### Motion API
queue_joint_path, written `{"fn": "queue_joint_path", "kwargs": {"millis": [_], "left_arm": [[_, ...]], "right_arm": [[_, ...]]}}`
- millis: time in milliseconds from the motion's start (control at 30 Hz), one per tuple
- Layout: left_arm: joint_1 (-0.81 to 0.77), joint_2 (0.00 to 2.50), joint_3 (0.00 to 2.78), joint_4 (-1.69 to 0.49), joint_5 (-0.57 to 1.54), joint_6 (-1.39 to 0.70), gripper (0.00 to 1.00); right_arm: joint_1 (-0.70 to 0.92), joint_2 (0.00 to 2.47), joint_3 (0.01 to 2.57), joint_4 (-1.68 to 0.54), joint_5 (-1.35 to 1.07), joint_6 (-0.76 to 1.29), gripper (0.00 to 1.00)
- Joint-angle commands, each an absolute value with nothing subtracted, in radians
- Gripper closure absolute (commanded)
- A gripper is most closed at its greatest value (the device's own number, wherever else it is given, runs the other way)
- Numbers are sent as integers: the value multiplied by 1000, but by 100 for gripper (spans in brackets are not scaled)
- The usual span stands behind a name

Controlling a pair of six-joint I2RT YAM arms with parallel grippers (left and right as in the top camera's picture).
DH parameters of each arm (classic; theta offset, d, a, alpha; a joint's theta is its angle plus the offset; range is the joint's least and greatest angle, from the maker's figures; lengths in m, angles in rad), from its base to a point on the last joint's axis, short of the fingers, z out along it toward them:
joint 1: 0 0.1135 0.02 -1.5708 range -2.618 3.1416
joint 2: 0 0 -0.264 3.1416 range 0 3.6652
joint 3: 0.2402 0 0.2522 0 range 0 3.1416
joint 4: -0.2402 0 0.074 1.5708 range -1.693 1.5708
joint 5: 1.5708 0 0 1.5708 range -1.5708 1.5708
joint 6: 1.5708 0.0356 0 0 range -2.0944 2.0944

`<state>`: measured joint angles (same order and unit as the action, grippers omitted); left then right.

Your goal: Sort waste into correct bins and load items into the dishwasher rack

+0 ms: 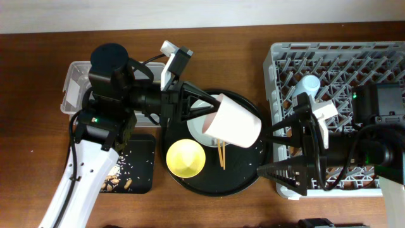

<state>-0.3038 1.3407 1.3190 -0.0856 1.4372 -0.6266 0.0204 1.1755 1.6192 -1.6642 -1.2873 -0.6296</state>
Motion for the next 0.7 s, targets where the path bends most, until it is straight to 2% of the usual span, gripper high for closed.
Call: {"fn": "queue_joint_path", "kwargs": {"millis": [0, 467, 667], "left_arm": [[-306, 1340, 1328, -83, 1460, -636, 100], [-306, 1340, 1328, -82, 1459, -636, 100], [-306, 1340, 1328, -78, 1458, -636, 100]], "right_arm": [[26, 1183, 1617, -1660, -1284, -669, 2], [26, 1235, 1613, -1586, -1314, -707, 2], [27, 1280, 1613, -1566, -1475, -725, 2]]}}
